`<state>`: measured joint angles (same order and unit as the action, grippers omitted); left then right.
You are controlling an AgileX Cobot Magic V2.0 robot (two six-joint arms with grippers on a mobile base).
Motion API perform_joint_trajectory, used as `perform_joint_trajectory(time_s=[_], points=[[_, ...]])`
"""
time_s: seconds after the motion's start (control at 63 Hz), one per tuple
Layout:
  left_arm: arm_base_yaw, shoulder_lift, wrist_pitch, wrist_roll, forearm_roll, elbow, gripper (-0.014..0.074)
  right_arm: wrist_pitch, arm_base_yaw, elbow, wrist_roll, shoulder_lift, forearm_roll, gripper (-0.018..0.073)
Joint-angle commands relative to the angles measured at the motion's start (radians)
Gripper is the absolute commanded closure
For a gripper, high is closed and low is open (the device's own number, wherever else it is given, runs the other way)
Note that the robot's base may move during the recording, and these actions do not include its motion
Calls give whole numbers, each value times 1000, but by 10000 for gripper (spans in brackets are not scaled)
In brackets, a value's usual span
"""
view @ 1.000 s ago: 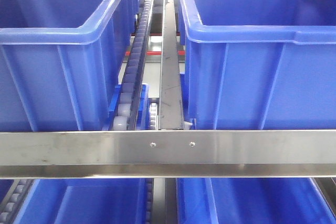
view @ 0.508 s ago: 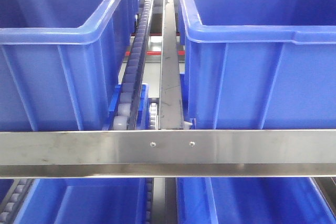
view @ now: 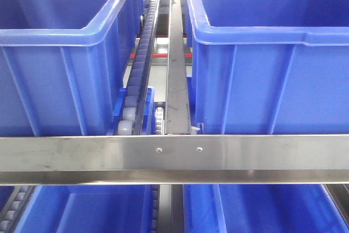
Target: Pick and sort blue part to right shelf
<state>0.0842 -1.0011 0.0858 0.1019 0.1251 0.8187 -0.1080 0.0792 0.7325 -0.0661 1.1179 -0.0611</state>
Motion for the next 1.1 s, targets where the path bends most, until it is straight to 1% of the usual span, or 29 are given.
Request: perform_joint_trajectory(time_s=[0.0, 0.095, 0.175, 0.254, 0.349, 0.587, 0.667, 0.889, 1.079], points=[[-44, 48, -72, -3, 29, 20, 461, -33, -52, 35, 2, -55, -2, 503], [-96, 97, -72, -3, 87, -13, 461, 9, -99, 31, 2, -93, -2, 503], [-116, 148, -72, -3, 89, -62, 461, 14, -108, 7, 2, -137, 24, 503], [-116, 211, -72, -3, 89, -121, 461, -31, -108, -44, 2, -192, 61, 503], [-116, 309, -72, -3, 89, -216, 461, -82, -108, -133, 2, -269, 61, 503], [-116, 510, -72, -3, 89, -403, 461, -100, -108, -319, 2, -480, 61, 503], [-116, 569, -72, -3, 89, -443, 461, -100, -108, -360, 2, -547, 61, 503], [-116, 698, -57, -3, 89, -472, 461, -100, -108, -423, 2, -695, 61, 503], [-116, 707, -55, -3, 89, -472, 461, -99, -108, -423, 2, -705, 61, 503]])
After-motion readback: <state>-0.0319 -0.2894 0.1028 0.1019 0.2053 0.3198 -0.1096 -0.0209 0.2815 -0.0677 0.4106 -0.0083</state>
